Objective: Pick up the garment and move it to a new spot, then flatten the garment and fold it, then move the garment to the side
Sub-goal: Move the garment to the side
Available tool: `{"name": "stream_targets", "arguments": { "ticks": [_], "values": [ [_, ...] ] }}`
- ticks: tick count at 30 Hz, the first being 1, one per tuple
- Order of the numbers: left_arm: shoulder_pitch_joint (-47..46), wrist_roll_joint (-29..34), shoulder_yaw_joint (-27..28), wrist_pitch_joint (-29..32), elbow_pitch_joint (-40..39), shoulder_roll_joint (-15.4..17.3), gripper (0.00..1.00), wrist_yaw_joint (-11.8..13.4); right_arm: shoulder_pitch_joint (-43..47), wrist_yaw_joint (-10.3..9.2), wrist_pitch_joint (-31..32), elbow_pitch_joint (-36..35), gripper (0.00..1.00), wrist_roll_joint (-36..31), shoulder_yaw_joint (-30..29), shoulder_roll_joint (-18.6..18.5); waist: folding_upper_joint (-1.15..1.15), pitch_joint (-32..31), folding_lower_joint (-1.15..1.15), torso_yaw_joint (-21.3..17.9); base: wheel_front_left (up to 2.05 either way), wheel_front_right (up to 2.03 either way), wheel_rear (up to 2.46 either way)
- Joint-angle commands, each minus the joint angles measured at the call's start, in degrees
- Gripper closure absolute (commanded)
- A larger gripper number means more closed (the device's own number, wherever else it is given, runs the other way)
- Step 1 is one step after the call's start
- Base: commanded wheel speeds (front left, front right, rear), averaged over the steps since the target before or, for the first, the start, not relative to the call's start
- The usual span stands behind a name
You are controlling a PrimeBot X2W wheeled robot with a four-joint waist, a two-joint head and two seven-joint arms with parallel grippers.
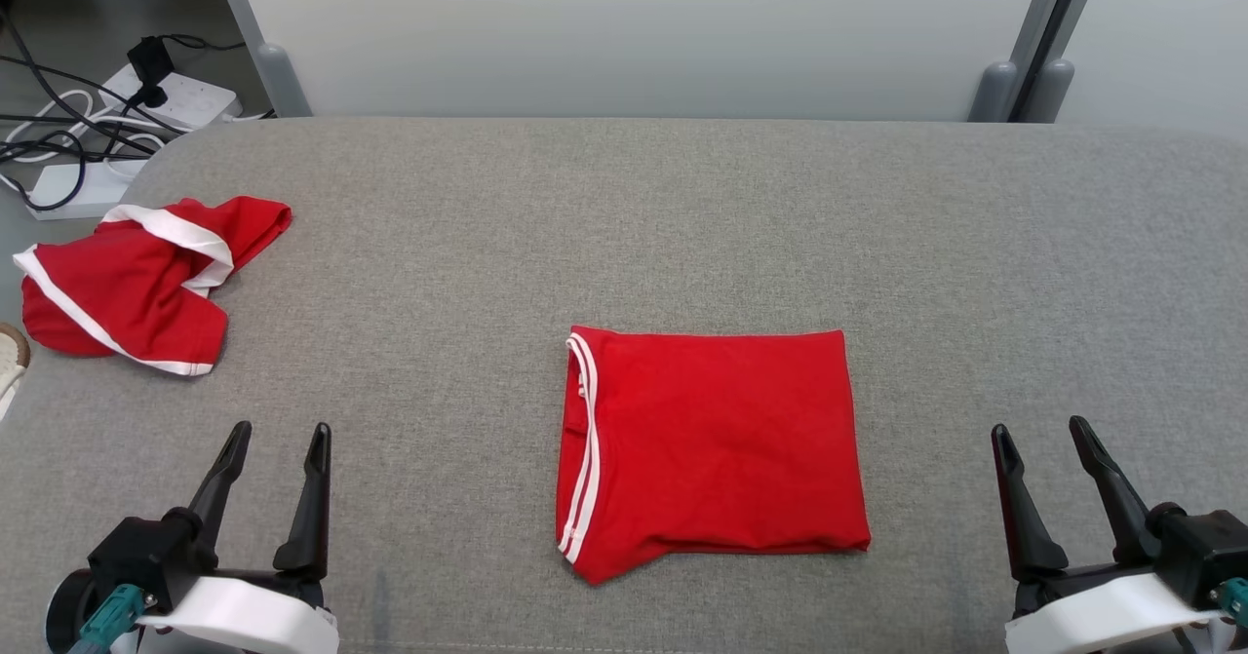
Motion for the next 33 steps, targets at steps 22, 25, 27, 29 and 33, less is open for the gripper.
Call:
{"name": "stream_targets", "arguments": {
  "ticks": [22,25,27,29,33],
  "values": [
    [-2.9,1.0,0.9,-0.3,-4.5,0.3,0.0,0.7,-8.7,-0.16,8.3,6.7,0.0,6.4,5.3,-5.6,0.0,2.1,0.0,4.1,0.0,0.0,0.0],
    [-3.4,0.9,0.4,-0.4,-4.3,-0.4,0.0,0.5,-11.3,-0.16,10.4,11.7,0.0,9.1,8.4,-7.3,0.0,2.7,0.0,5.9,0.0,0.0,0.0],
    [-3.8,1.0,-0.1,-0.4,-3.9,-1.0,0.0,0.2,-13.3,-0.16,12.8,15.8,0.0,12.2,11.6,-8.4,0.0,3.1,0.0,7.7,0.0,0.0,0.0],
    [-3.9,1.0,-0.3,-0.5,-3.6,-1.3,0.0,0.0,-14.5,-0.16,14.2,18.0,0.0,14.0,13.5,-9.1,0.0,3.3,0.0,8.7,0.0,0.0,0.0],
    [-3.9,1.0,-0.4,-0.6,-3.2,-1.6,0.0,-0.2,-16.6,-0.16,16.3,21.2,0.0,17.4,16.9,-10.0,0.0,3.7,0.0,9.6,0.0,0.0,0.0]
  ]
}}
